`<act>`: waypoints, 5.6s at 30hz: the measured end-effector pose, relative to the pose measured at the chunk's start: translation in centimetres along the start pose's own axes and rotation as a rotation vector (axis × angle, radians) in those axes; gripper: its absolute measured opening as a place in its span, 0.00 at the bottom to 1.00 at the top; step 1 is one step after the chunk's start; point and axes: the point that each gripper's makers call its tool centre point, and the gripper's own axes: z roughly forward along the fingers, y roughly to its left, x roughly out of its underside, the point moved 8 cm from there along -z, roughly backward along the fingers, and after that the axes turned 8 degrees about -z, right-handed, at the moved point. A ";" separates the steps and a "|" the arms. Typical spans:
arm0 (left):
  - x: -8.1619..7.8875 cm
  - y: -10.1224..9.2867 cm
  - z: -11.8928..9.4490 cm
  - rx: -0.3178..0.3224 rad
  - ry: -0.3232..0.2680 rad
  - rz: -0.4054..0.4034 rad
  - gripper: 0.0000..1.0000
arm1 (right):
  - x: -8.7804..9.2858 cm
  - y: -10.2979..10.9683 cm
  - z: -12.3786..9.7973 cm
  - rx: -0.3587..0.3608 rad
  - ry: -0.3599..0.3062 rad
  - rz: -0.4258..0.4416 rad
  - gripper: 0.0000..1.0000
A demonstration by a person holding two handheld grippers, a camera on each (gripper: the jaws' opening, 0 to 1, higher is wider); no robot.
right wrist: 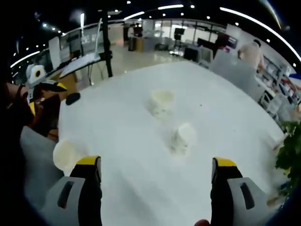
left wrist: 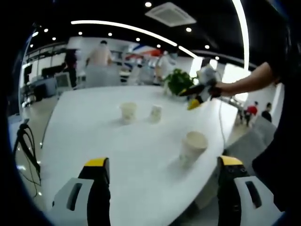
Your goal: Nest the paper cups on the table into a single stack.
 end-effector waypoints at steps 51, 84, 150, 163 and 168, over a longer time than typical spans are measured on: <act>0.2 0.3 0.2 -0.047 0.017 -0.014 0.94 | -0.4 -6.5 11.0 -0.045 0.063 0.028 0.64; -0.3 0.4 0.3 -0.055 0.008 -0.017 0.93 | -0.9 -4.9 10.1 -0.095 0.073 -0.007 0.38; -3.0 -5.6 3.5 0.207 0.019 0.105 0.92 | -8.6 10.5 -8.9 -0.176 -0.425 0.045 0.38; -2.8 -7.0 4.1 0.254 0.012 0.074 0.93 | -8.5 15.2 -8.2 -0.279 -0.427 0.060 0.38; -3.2 -7.8 4.2 0.294 -0.004 0.044 0.91 | -8.6 15.8 -8.2 -0.298 -0.437 0.061 0.38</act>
